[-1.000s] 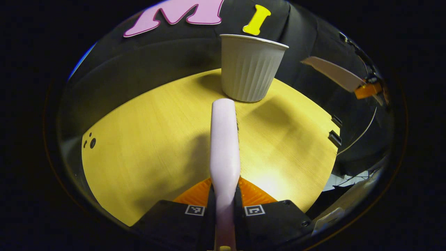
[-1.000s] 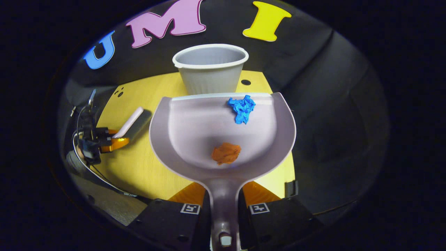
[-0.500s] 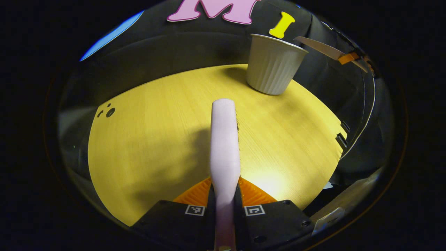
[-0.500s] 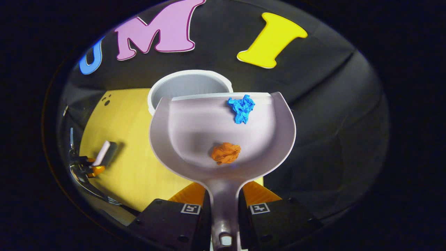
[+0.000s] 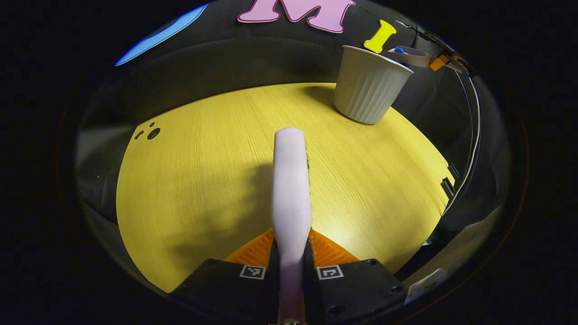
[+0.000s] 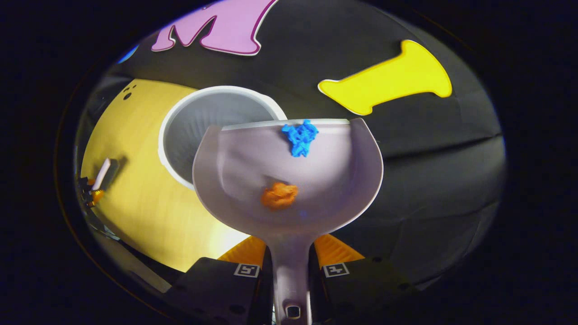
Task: Pick up the small broom and dustpan from the desktop, sweep the trash into the dustpan with the broom, and then empty the trash into the garbage bin.
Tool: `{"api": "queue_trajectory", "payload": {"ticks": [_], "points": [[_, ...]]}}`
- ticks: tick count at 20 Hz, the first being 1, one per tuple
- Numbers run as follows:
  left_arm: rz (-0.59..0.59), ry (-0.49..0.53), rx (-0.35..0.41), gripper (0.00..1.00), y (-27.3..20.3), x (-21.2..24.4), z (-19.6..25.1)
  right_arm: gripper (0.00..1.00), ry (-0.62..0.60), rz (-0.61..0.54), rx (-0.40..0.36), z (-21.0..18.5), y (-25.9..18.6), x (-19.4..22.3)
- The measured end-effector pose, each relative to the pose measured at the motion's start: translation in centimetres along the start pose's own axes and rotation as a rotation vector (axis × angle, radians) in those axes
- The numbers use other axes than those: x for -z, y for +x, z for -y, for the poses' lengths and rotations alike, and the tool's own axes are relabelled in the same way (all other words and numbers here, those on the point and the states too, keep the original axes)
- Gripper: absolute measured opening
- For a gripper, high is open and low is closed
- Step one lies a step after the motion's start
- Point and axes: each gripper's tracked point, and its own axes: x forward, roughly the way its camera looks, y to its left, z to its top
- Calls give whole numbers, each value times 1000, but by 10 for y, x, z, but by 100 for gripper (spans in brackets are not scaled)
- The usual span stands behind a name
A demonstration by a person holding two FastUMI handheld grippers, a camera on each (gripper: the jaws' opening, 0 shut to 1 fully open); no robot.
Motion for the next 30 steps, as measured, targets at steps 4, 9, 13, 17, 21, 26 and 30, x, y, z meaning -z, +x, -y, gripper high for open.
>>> {"api": "queue_trajectory", "payload": {"ticks": [4, 9, 13, 17, 21, 26, 30], "points": [[0, -19, -2, 24, 0, 2, -1, 36, -75, -83, -9, -1, 12, -4], [-1, -41, -7, 27, 1, 5, -1, 36, -162, -140, -6, 4, 14, -9], [0, -51, -12, 27, 1, 6, 0, 36, -175, -142, -4, 5, 16, -10], [0, -46, -24, 27, 0, 4, 0, 36, -106, -84, -44, 1, 14, -5], [3, -34, -39, 23, -2, 0, 2, 32, 9, 53, -91, -4, -6, 0], [2, -20, -60, 24, -2, -4, 6, 36, 80, 220, -178, -39, -55, 20], [-1, 1, -79, 24, -1, -11, 7, 36, 100, 267, -250, -87, -76, 57]]}}
